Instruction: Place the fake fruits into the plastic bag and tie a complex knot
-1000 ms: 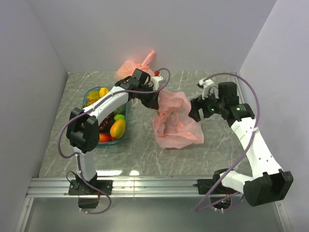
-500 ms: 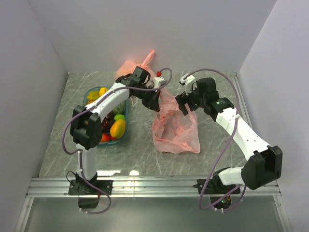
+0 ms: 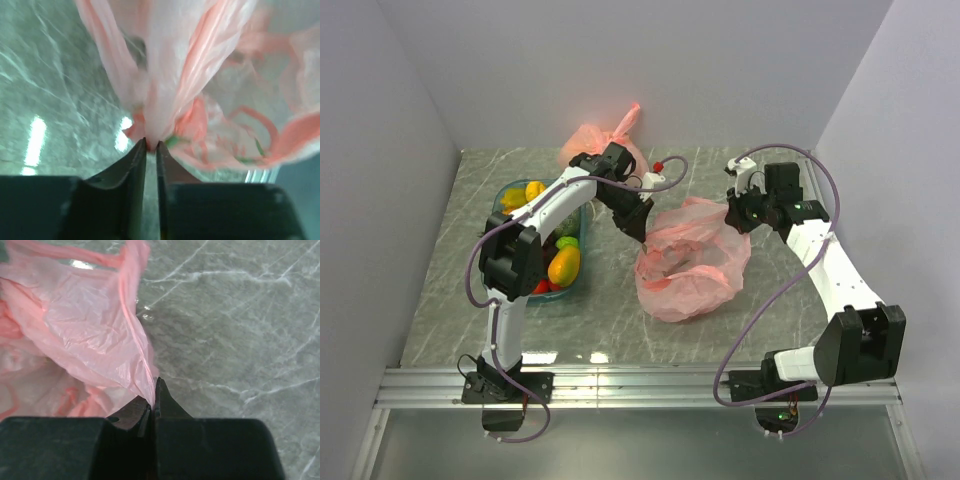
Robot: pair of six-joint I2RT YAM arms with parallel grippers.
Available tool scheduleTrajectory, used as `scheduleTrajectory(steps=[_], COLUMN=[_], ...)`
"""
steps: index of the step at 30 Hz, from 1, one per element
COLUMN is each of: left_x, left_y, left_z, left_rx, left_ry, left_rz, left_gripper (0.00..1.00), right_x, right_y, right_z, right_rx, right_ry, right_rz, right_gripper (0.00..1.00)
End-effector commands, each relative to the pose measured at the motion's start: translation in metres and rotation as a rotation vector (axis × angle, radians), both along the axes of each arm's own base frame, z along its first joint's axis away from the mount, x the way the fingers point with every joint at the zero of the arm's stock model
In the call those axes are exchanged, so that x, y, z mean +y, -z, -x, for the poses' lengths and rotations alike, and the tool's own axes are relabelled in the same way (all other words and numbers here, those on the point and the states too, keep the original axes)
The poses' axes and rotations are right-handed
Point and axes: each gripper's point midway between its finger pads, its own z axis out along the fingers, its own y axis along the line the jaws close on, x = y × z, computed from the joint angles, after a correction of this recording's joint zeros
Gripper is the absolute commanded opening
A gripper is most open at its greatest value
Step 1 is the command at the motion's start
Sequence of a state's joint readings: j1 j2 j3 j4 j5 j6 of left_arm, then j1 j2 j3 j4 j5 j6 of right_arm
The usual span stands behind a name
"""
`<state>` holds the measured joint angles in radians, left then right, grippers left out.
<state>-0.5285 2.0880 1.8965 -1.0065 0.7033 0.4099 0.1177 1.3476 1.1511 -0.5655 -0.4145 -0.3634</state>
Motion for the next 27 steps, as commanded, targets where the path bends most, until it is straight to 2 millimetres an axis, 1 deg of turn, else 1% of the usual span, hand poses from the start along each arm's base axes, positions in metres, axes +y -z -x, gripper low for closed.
scheduleTrajectory(steps=[1,3,4,5,6,7,8,9,10,11,12,13,14,15,16,17,18,19,20,21,22,23,24,25,26,27], left_x=[0.020,0.014,0.008,0.006,0.005,0.003,0.001,0.010,0.009,0.021,0.028,0.035,0.051,0.061,0.070,0.086,0.099,0.110,0.125,0.143,0.154,0.169,0.179,0.195,0.205,0.210], left_y=[-0.006,-0.014,-0.022,-0.028,-0.039,-0.044,-0.053,-0.074,-0.083,-0.094,-0.114,-0.123,-0.128,-0.144,-0.144,-0.141,-0.147,-0.138,-0.132,-0.133,-0.124,-0.122,-0.127,-0.117,-0.115,-0.116], left_z=[0.015,0.017,0.016,0.014,0.012,0.003,-0.001,-0.008,-0.019,-0.029,-0.032,-0.039,-0.048,-0.047,-0.045,-0.042,-0.038,-0.033,-0.030,-0.028,-0.021,-0.019,-0.012,-0.012,-0.009,0.002], left_rx=[-0.020,-0.025,-0.031,-0.023,-0.041,-0.070,-0.081,-0.087,-0.120,-0.104,-0.140,-0.171,-0.179,-0.216,-0.217,-0.211,-0.244,-0.235,-0.230,-0.266,-0.246,-0.231,-0.250,-0.255,-0.263,-0.258], left_ry=[0.092,0.107,0.101,0.073,0.052,0.026,0.006,-0.067,-0.095,-0.175,-0.207,-0.242,-0.312,-0.334,-0.356,-0.383,-0.415,-0.438,-0.478,-0.547,-0.573,-0.619,-0.659,-0.719,-0.744,-0.743], left_rz=[-0.068,-0.042,-0.011,0.009,0.034,0.067,0.109,0.156,0.207,0.236,0.267,0.285,0.276,0.287,0.275,0.239,0.206,0.166,0.126,0.066,0.033,0.013,0.001,-0.063,-0.092,-0.113], left_gripper=[0.21,0.27,0.30,0.36,0.39,0.41,0.44,0.51,0.57,0.69,0.70,0.81,0.87,0.99,0.99,0.99,0.99,0.99,0.99,0.99,0.99,0.99,0.99,0.99,0.99,0.99], right_x=[0.011,0.019,0.024,0.027,0.028,0.026,0.025,0.023,0.020,0.016,0.015,0.013,0.010,0.009,0.009,0.008,0.003,0.001,0.000,-0.002,-0.001,-0.001,-0.001,0.001,0.002,0.003], right_y=[-0.029,-0.023,-0.021,-0.019,-0.018,-0.018,-0.021,-0.019,-0.020,-0.024,-0.027,-0.032,-0.034,-0.038,-0.038,-0.037,-0.034,-0.032,-0.027,-0.026,-0.025,-0.021,-0.019,-0.019,-0.016,-0.014], right_z=[0.009,0.013,0.016,0.017,0.018,0.016,0.016,0.016,0.015,0.014,0.014,0.011,0.014,0.014,0.014,0.015,0.013,0.012,0.012,0.011,0.009,0.010,0.010,0.009,0.008,0.008], right_rx=[-0.054,-0.023,-0.015,0.001,0.003,-0.005,-0.011,-0.006,-0.012,-0.026,-0.038,-0.065,-0.073,-0.084,-0.083,-0.071,-0.067,-0.067,-0.047,-0.047,-0.047,-0.034,-0.029,-0.030,-0.018,-0.010], right_ry=[-0.038,-0.048,-0.055,-0.045,-0.041,-0.022,0.003,0.025,0.048,0.097,0.118,0.141,0.183,0.201,0.220,0.250,0.286,0.302,0.339,0.354,0.358,0.374,0.382,0.381,0.387,0.391], right_rz=[-0.053,-0.067,-0.076,-0.094,-0.101,-0.096,-0.106,-0.104,-0.105,-0.114,-0.122,-0.132,-0.152,-0.163,-0.172,-0.189,-0.178,-0.171,-0.188,-0.190,-0.196,-0.207,-0.215,-0.225,-0.231,-0.235], right_gripper=[0.00,0.00,0.00,0.00,0.00,0.00,0.00,0.00,0.00,0.00,0.00,0.00,0.00,0.00,0.00,0.00,0.00,0.00,0.00,0.00,0.00,0.00,0.00,0.00,0.00,0.00])
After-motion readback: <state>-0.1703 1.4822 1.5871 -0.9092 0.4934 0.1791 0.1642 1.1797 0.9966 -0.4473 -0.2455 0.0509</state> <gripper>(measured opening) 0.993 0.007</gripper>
